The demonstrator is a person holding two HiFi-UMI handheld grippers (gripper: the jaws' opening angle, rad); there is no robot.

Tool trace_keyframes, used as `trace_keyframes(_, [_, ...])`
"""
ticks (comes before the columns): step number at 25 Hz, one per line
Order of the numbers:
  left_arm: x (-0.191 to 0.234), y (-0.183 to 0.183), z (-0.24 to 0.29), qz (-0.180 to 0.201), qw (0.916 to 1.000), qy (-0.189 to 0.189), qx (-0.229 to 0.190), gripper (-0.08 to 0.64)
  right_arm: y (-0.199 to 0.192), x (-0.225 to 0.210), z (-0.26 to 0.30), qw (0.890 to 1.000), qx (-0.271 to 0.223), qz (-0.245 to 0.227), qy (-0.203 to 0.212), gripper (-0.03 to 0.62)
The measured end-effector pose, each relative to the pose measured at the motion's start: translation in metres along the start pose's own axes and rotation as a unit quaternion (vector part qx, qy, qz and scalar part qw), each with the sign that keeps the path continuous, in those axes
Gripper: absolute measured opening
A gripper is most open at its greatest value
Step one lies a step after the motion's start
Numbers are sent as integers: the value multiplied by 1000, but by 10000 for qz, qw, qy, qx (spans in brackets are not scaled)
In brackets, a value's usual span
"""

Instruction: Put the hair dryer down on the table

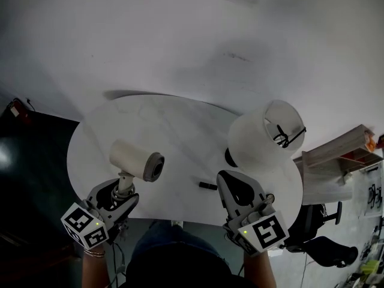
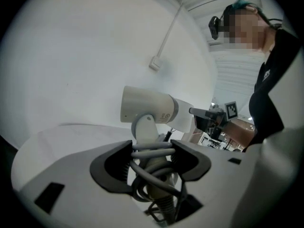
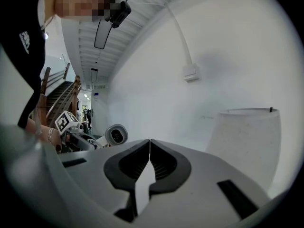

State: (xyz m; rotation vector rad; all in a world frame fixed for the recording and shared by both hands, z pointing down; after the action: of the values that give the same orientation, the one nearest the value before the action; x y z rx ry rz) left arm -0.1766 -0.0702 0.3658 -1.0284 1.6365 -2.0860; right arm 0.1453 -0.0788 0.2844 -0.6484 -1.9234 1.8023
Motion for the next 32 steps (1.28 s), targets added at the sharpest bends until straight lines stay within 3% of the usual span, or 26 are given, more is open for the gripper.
trace_keyframes(11, [29,8,31,199,9954,-757,550,265,0,2,17,9984,232,-128,-500,18])
trace_keyframes(22, [46,-13,51,-56,9905,-1022,919,265,-13,1,8,9942,378,-57,-1004,18])
trace_keyframes(32, [41,-34,69,140,9830,-1186,1391,265,-23,6,-6,9908,554,145,-1222,18])
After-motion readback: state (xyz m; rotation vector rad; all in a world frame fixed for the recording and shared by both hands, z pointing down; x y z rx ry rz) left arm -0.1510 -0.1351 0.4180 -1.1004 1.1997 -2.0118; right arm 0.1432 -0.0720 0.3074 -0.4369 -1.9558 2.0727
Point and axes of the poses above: the fingertips, and each gripper's own axes: z forward along the fingers, x to its left, y out of its top, the point moved 9 cm from there along -z, backward along the fingers, and after that the axes turned 14 degrees about -x, right-handed, at the moved point
